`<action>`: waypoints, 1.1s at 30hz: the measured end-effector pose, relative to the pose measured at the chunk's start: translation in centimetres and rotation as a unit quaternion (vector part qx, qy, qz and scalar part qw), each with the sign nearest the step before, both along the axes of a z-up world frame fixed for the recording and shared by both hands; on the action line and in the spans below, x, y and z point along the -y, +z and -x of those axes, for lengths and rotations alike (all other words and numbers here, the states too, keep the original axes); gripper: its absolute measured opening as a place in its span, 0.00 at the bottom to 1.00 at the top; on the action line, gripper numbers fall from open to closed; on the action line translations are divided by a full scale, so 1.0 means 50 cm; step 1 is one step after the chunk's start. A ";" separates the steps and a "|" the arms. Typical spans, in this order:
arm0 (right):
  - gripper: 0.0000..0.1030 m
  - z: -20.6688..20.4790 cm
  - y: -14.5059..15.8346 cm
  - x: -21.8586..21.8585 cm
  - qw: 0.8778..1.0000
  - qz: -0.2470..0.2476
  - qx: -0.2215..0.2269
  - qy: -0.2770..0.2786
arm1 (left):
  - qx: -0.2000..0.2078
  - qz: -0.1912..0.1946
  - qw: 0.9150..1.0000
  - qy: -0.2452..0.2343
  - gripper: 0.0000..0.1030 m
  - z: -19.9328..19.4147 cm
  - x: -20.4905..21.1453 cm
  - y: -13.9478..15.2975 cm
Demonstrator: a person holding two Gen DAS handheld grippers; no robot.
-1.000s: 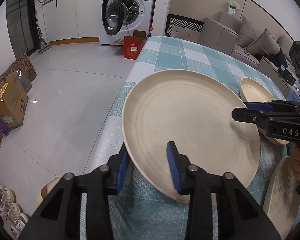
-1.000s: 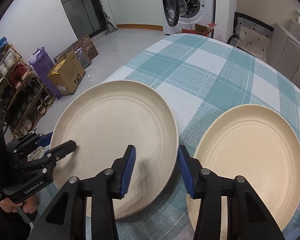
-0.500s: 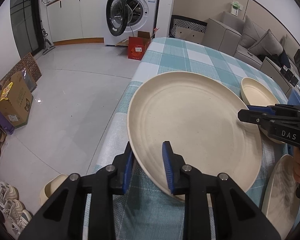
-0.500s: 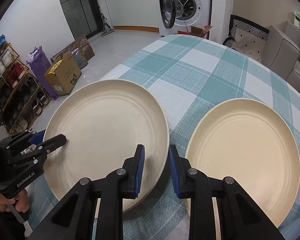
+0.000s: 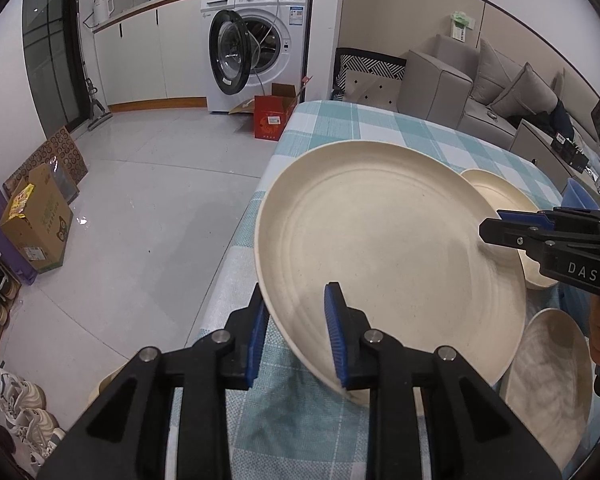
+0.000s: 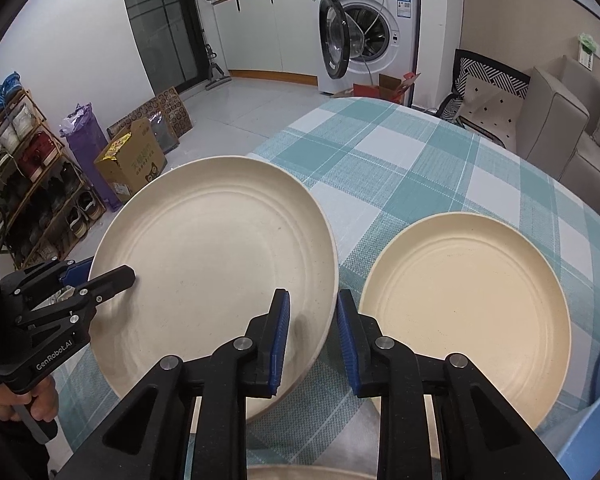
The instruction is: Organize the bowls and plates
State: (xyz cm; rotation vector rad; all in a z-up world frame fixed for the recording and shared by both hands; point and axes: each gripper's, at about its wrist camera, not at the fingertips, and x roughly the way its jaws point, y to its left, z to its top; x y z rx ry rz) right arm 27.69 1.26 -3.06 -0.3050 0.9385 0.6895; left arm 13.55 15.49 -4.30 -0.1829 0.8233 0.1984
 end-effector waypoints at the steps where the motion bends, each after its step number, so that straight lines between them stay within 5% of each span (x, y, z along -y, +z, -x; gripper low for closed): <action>1: 0.24 0.006 0.006 0.005 1.000 -0.002 0.002 -0.001 | 0.002 -0.002 1.000 -0.002 0.25 0.003 0.003 0.005; 19: 0.24 0.134 0.108 0.143 0.999 -0.023 0.039 -0.025 | 0.044 -0.030 0.998 -0.042 0.25 0.069 0.105 0.083; 33: 0.24 0.226 0.124 0.240 0.997 -0.025 0.052 -0.048 | 0.058 -0.040 0.995 -0.076 0.25 0.099 0.175 0.097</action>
